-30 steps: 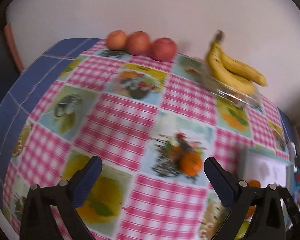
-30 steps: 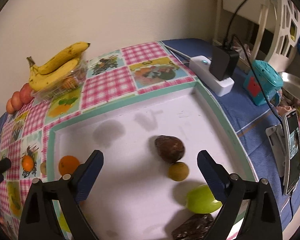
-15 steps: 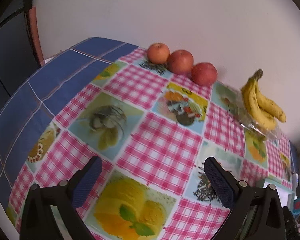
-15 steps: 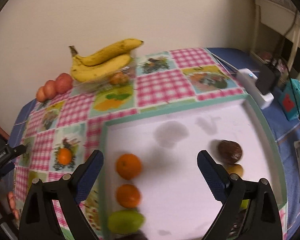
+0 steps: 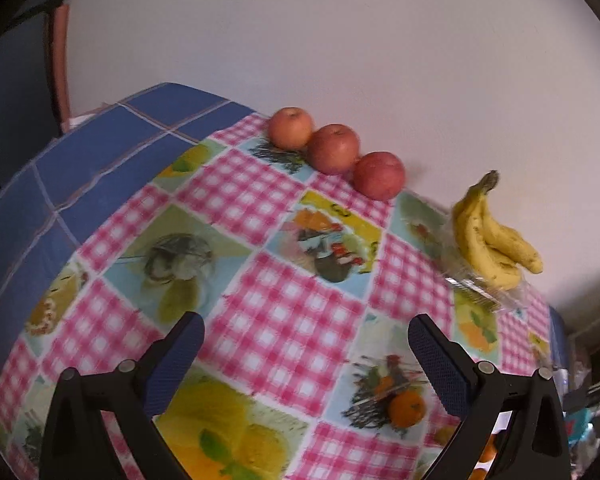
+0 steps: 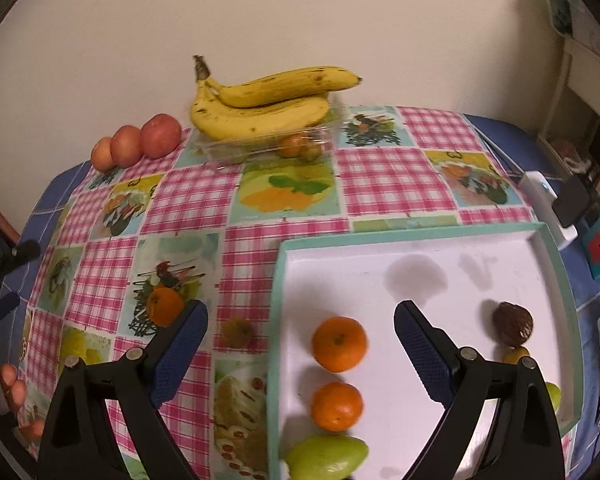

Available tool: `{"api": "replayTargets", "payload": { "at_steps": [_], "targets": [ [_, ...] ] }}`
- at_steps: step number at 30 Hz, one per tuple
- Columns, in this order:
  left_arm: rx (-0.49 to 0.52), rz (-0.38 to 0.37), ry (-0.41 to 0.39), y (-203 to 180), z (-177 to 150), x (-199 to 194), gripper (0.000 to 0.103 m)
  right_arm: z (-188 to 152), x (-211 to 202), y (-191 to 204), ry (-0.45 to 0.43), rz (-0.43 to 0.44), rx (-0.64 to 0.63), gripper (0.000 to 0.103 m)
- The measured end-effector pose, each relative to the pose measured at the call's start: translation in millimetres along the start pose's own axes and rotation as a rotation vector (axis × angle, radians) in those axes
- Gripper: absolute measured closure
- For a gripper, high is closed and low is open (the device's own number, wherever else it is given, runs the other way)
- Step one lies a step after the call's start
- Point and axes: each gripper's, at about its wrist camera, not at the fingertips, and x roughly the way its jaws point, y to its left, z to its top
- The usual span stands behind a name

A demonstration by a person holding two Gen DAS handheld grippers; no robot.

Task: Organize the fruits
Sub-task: 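Move both tools back toward the remaining mandarin and small brown fruit, then grasp the small brown fruit with the right tool while the left tool grasps the last mandarin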

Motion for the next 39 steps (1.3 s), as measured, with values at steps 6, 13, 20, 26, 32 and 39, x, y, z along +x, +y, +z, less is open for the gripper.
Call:
{"api": "replayTargets", "payload": {
  "at_steps": [6, 13, 20, 26, 32, 39],
  "targets": [
    [0.075, -0.015, 0.043, -17.7, 0.4, 15.6, 0.0, 3.8, 7.4, 9.6, 0.005, -0.009, -0.033, 0.018],
    [0.092, -0.064, 0.142, -30.7, -8.5, 40.6, 0.012, 14.2, 19.9, 12.1, 0.025, 0.045, -0.015, 0.049],
    [0.083, -0.06, 0.239, -28.3, -22.5, 64.4, 0.012, 13.3, 31.7, 24.9, 0.084, 0.136, -0.029, 0.066],
    [0.098, -0.08, 0.261, -32.4, -28.2, 66.1, 0.012, 2.1, 45.9, 31.5, 0.147, 0.133, -0.061, 0.066],
    [0.112, -0.101, 0.286, -40.6, -34.0, 69.3, 0.012, -6.7, 56.0, 38.5, 0.176, 0.12, -0.098, 0.067],
    [0.117, -0.106, 0.304, -43.3, -39.0, 72.6, 0.012, -13.1, 59.6, 44.3, 0.189, 0.095, -0.135, 0.074]
  ]
}}
